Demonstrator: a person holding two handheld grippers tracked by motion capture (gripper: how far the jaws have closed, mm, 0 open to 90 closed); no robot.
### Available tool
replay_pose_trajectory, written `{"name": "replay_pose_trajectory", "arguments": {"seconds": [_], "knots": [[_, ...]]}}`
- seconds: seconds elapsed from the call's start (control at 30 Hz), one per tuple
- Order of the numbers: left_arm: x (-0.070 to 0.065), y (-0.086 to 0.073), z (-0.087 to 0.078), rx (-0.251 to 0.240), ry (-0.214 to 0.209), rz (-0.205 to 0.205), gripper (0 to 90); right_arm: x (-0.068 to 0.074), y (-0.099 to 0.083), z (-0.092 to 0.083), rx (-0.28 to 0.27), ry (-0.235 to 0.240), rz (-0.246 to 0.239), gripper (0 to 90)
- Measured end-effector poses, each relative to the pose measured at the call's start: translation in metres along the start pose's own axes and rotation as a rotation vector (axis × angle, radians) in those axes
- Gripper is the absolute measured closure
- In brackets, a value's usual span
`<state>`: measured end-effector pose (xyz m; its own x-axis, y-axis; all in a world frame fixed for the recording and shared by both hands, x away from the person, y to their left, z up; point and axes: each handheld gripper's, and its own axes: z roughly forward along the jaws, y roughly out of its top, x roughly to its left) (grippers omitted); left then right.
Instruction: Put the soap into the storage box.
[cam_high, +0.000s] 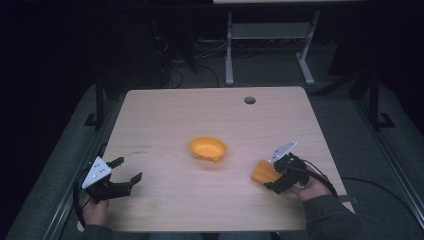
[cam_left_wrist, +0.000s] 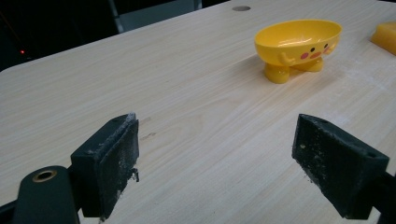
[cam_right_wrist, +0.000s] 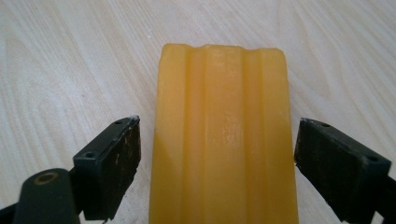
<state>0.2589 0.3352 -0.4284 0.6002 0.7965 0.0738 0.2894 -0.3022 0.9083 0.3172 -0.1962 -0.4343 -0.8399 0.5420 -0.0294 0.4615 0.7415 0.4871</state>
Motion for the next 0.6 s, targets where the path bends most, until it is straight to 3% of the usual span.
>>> {"name": "replay_pose_trajectory", "arguments": {"seconds": [0.6], "knots": [[0.0,0.0,0.0,0.002,-0.002,0.003,13.9,-0.004,0.004,0.012,0.05,0.002,-0.013,14.4]]}}
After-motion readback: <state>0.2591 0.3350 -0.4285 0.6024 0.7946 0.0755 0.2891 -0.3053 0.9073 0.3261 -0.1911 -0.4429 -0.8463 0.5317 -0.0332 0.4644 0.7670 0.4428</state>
